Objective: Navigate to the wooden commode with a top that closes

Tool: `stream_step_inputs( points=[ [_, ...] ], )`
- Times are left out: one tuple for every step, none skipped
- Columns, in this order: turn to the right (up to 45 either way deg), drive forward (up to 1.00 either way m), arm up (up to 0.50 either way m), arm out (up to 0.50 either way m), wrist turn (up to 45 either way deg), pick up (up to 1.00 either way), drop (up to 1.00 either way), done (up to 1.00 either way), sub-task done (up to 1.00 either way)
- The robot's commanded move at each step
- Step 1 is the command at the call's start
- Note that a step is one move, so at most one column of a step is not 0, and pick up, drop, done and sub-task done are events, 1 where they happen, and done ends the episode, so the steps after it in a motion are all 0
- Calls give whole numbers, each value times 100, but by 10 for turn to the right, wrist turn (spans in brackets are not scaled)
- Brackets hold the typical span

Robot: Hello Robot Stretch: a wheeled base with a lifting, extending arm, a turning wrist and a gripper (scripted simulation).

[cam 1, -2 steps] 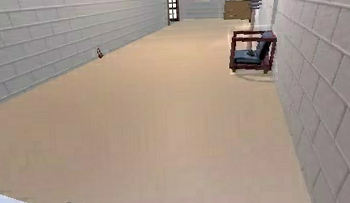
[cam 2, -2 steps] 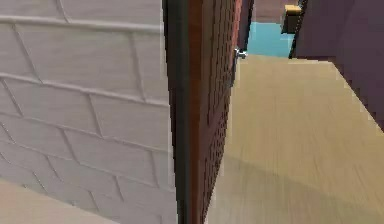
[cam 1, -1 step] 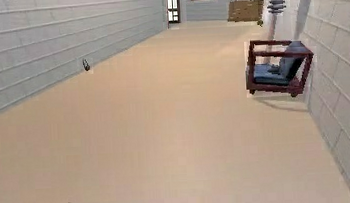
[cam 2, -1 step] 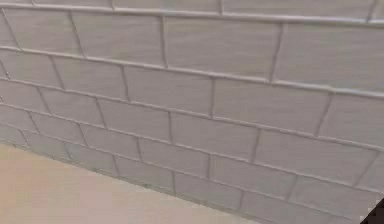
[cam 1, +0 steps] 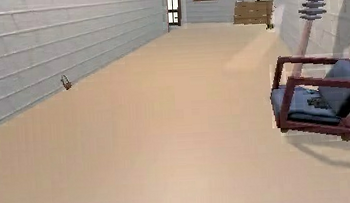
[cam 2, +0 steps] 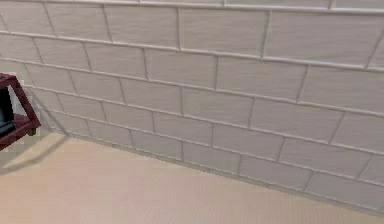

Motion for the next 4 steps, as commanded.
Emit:
stream_step_inputs(
  points=[
    [30,0,0,0,0,0,0,0,0],
    [0,100,0,0,0,0,0,0,0],
    [0,100,0,0,0,0,0,0,0],
    [0,100,0,0,0,0,0,0,0]
  ],
)
